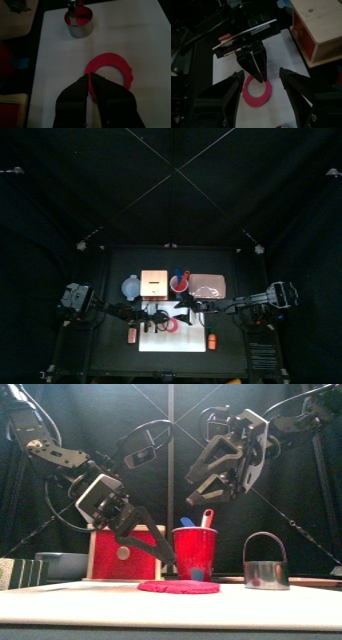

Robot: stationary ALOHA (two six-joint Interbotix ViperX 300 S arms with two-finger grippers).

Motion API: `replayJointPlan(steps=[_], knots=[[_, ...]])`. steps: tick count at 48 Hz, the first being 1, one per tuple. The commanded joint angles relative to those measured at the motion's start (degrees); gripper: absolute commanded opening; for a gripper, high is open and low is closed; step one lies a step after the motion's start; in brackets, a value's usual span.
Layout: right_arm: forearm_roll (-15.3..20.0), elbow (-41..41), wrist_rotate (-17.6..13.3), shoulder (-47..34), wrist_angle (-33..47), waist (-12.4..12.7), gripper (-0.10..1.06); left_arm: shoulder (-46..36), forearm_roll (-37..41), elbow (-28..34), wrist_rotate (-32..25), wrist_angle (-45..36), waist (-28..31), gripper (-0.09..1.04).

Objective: Get the cutter from the drawer then cut the dough then place the extra dough in the bowl
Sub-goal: Place the extra dough in the bowl

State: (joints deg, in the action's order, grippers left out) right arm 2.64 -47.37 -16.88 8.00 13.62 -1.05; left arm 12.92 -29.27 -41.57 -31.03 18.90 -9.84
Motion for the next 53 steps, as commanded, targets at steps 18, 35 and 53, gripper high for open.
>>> replayJointPlan(steps=[18, 35, 53], knots=[[0.9, -2.5, 0.1, 0.5, 3.3, 0.3, 0.90, -1.1, 0.1, 2.8, -0.1, -3.1, 2.3, 0.84], [1.0, -4.5, 0.0, 1.2, 3.3, 0.5, 0.90, 2.5, 0.1, 6.7, 0.0, -12.0, 4.0, 0.83], [2.3, -7.5, 0.0, 4.5, 3.3, 0.5, 0.90, 3.3, -0.4, 7.8, 0.2, -17.3, 4.1, 0.63]])
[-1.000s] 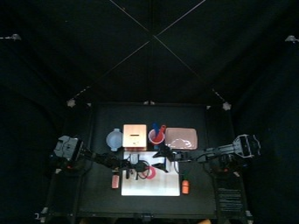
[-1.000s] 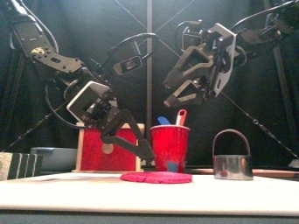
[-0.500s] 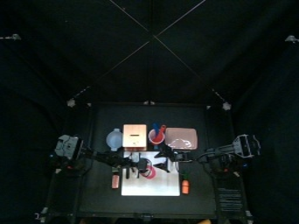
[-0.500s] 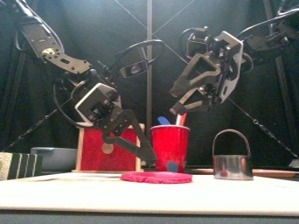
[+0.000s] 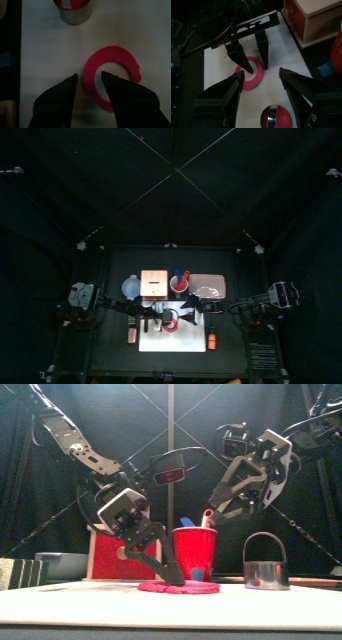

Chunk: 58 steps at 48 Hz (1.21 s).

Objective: Get the cutter from the drawer then cut the dough then place the extra dough in the bowl
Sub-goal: Place the extra dough in the bowl

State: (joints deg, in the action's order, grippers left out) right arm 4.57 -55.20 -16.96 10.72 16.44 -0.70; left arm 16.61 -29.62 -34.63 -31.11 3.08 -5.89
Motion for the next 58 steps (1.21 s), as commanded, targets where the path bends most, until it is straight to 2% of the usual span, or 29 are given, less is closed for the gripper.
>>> replayJointPlan(steps=[1, 9, 13, 20, 27, 40, 48, 58], knots=[[0.4, 0.4, 0.1, 1.8, 0.4, 0.2, 0.90, -0.4, -0.1, 0.9, 0.3, -1.8, 0.2, 0.61], [0.4, 0.4, 0.1, 1.8, 0.5, 0.2, 0.90, 0.4, -0.1, 1.0, 0.3, -2.5, 0.1, 0.46], [0.4, 0.4, 0.1, 1.8, 0.5, 0.2, 0.90, 0.4, -0.1, 1.1, 0.3, -2.2, 0.0, 0.44], [0.4, 0.4, 0.1, 1.8, 0.4, 0.2, 0.90, -1.3, 0.0, 1.8, 0.3, -1.1, -0.3, 0.44], [0.4, 0.3, 0.2, 2.1, 0.4, 0.2, 0.90, -6.3, 0.1, 1.5, 0.1, 2.5, -0.4, 0.44], [0.4, -1.3, 0.1, 5.3, 0.4, -0.2, 0.90, -16.3, 0.6, -5.0, 0.0, 7.7, 0.6, 0.44], [1.5, -3.6, 0.1, 8.7, 1.1, -0.3, 0.90, -22.3, 0.9, -7.9, -0.2, 9.8, 2.9, 0.44], [1.7, -4.4, 0.1, 9.4, 2.1, -0.4, 0.90, -25.0, 3.0, -8.4, -0.4, 11.4, 8.6, 0.44]])
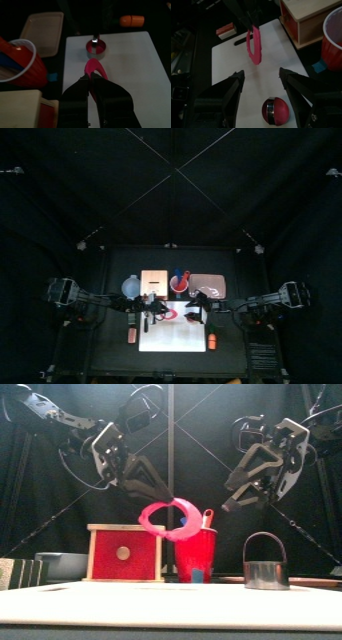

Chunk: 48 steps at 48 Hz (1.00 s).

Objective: Get the cutter from the drawer then cut the dough then place the extra dough in the bowl
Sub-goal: Place the extra dough in the bowl

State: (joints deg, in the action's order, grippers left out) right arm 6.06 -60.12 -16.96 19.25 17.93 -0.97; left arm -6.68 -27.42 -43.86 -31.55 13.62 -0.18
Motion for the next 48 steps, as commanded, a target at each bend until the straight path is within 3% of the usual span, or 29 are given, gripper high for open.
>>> replayJointPlan(steps=[1, 11, 19, 39, 48], knots=[[0.2, 0.5, 0.1, 0.9, 0.6, -0.3, 0.90, -1.8, 1.0, 0.7, 0.0, 1.1, 4.0, 0.44], [0.2, 0.3, 0.1, 0.3, 0.6, -0.4, 0.90, -4.0, 4.0, -0.2, -0.1, 2.8, 8.6, 0.44], [0.2, 0.3, 0.1, 0.4, 0.7, -0.4, 0.90, -10.9, 5.0, -2.3, 0.0, 2.2, 10.0, 0.44], [0.2, 0.8, 0.1, -0.1, 0.7, -0.3, 0.90, -42.9, 1.9, -20.6, 0.2, -2.6, 13.2, 0.43], [0.2, 0.8, 0.1, -0.1, 0.7, -0.2, 0.90, -46.0, 0.1, -23.6, 0.3, -9.0, 19.4, 0.43]])
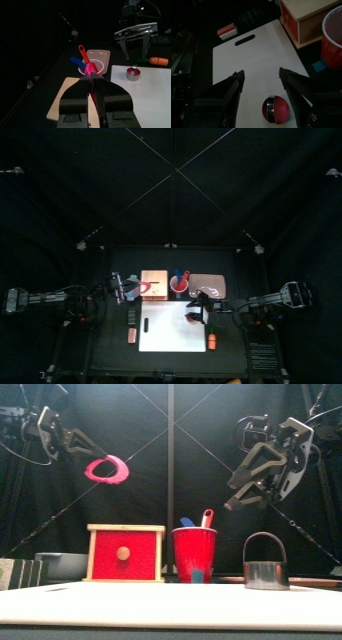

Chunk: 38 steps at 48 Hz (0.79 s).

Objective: Get the cutter from the drawer then cut the dough then place the extra dough in the bowl
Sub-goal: Place the extra dough in the bowl

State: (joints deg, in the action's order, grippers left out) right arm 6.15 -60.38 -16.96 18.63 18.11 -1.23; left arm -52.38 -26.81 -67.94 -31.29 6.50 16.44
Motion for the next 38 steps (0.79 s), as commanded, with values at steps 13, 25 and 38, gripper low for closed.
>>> replayJointPlan(steps=[13, 25, 38], knots=[[0.2, 0.8, 0.1, 0.5, 0.5, 0.0, 0.90, -0.3, -0.7, -3.5, 0.2, -5.5, 9.8, 0.43], [-0.3, 1.3, 0.2, 0.5, 0.5, 0.2, 0.90, 4.1, -2.6, -7.0, 0.3, -6.2, 10.4, 0.43], [-0.4, 1.4, 0.3, -0.2, 0.5, 0.8, 0.90, 13.0, -2.7, -6.5, 0.2, -0.9, 10.2, 0.43]])
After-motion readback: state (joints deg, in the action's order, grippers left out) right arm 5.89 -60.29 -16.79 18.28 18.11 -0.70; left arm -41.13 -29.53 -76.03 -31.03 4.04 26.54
